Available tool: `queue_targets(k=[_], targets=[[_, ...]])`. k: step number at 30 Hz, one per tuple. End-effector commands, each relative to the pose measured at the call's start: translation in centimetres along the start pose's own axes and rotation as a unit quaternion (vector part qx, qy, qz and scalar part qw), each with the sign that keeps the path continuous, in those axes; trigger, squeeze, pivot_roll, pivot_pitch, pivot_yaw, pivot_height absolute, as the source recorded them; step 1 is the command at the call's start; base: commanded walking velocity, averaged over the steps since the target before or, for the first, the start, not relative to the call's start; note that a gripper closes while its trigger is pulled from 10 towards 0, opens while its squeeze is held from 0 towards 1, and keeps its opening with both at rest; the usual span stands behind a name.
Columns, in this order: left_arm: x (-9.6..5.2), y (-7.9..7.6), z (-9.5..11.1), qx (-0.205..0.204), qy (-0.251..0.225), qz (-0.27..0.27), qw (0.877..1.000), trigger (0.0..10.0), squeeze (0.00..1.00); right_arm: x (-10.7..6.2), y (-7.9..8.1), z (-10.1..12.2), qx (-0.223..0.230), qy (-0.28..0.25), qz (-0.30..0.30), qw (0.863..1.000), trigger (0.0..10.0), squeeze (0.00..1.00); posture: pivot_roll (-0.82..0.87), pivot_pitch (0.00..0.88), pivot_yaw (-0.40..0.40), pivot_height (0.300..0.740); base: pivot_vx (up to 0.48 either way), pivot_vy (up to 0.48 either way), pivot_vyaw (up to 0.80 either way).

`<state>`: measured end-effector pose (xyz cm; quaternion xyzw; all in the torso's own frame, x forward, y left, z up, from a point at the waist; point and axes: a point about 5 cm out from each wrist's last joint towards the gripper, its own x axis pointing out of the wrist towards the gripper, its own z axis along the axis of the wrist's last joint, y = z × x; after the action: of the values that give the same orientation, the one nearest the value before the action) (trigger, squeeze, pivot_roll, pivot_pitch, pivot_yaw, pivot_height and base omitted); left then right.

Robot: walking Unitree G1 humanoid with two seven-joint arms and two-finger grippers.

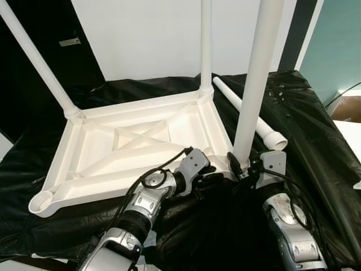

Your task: Building children table

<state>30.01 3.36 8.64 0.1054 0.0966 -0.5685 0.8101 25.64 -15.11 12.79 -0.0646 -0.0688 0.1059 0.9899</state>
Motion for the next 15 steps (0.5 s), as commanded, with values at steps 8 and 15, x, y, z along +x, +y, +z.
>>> queue_targets(k=[8, 15], targets=[[-0.8, -1.6, -3.7, -0.044, 0.062, -0.034, 0.997, 10.0, 0.0, 0.5, -0.3, -0.5, -0.007, 0.016, 0.068, 0.998, 10.0, 0.79, -0.06, 0.0, 0.106, 0.74, 0.0, 0.0, 0.0], [-1.0, -1.8, -4.0, -0.044, 0.067, -0.038, 0.996, 10.0, 0.0, 1.2, -0.9, -0.2, -0.043, 0.014, 0.147, 0.988, 10.0, 0.0, -0.04, 0.0, 0.115, 0.74, 0.0, 0.0, 0.0]])
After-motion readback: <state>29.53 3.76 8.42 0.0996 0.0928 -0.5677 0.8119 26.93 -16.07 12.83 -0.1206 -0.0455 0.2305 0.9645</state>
